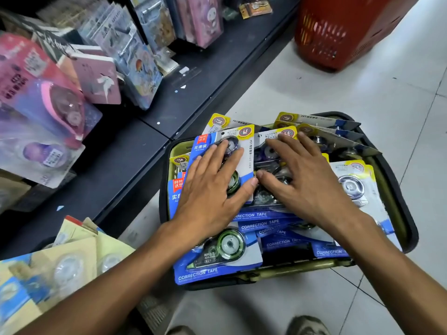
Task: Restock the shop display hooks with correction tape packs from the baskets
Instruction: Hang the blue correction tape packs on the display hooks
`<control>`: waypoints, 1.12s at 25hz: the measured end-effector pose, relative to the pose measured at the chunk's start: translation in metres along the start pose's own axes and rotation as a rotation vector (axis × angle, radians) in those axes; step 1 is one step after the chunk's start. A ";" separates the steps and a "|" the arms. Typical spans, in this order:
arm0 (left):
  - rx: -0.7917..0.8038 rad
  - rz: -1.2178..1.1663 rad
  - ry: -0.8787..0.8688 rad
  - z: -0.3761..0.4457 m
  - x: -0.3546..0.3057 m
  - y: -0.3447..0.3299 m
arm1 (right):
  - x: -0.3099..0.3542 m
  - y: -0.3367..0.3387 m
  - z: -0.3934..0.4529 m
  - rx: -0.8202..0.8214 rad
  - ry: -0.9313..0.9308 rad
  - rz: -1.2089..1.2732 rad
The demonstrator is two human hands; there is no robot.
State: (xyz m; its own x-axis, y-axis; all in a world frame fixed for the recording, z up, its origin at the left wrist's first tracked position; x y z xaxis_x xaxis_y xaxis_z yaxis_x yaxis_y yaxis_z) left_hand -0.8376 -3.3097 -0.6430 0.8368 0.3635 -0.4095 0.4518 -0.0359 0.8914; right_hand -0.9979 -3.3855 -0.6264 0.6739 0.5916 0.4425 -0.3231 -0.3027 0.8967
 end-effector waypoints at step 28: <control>0.135 0.297 0.008 -0.135 0.024 0.123 | 0.071 0.034 -0.068 -0.076 -0.109 0.019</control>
State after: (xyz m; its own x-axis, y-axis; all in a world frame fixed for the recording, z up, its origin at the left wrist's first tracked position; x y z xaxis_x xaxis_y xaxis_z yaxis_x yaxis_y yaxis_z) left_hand -0.8031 -3.1798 -0.5168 0.9361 0.3255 -0.1332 0.2254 -0.2645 0.9377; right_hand -1.0058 -3.3032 -0.5639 0.7344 0.5001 0.4588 -0.3826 -0.2533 0.8885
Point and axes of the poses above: each hand's wrist, its own z-axis towards the middle knuckle, its own y-axis out of the back of the hand, x = y × z, the point moved 5 cm from there along z, towards the middle knuckle, and after that the axes turned 12 degrees about y, right-handed, at the moved point
